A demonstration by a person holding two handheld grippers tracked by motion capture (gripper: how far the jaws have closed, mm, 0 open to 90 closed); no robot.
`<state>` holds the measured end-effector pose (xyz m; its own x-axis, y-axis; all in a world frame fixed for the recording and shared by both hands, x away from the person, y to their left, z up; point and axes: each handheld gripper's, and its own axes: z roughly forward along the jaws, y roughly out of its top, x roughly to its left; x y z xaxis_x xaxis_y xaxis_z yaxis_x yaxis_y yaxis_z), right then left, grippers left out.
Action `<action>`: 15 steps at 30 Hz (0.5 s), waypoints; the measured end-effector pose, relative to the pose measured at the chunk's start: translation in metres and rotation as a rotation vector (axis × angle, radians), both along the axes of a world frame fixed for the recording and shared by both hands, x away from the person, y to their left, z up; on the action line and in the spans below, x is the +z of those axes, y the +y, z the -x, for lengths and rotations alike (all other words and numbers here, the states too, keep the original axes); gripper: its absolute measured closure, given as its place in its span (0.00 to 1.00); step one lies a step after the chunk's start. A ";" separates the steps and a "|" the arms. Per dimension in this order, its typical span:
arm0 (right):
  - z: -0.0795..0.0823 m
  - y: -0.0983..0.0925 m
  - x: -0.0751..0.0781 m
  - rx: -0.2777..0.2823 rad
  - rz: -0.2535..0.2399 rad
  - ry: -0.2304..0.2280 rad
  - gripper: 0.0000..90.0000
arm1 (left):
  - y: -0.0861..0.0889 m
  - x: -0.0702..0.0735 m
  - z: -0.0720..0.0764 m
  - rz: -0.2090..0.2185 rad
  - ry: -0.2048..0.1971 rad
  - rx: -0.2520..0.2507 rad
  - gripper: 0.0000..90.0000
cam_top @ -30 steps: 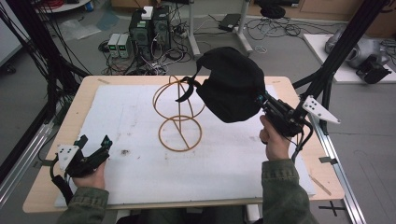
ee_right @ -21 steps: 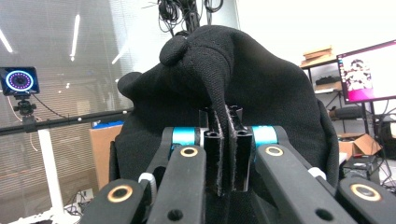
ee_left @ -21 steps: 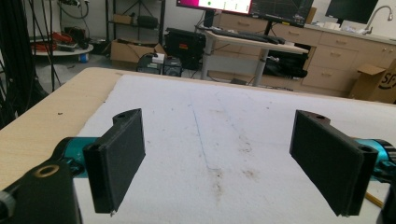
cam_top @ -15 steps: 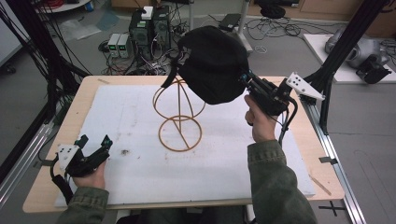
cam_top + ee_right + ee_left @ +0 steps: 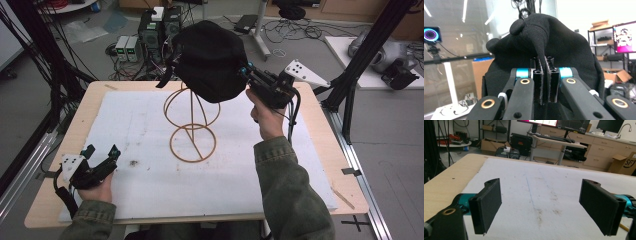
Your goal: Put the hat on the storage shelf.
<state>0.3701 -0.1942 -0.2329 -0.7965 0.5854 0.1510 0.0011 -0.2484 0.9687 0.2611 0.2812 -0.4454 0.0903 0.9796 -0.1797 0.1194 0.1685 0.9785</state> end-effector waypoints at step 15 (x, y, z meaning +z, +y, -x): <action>-0.013 0.035 -0.009 0.055 0.150 0.097 0.97 | 0.001 -0.001 0.001 0.005 0.006 0.005 0.20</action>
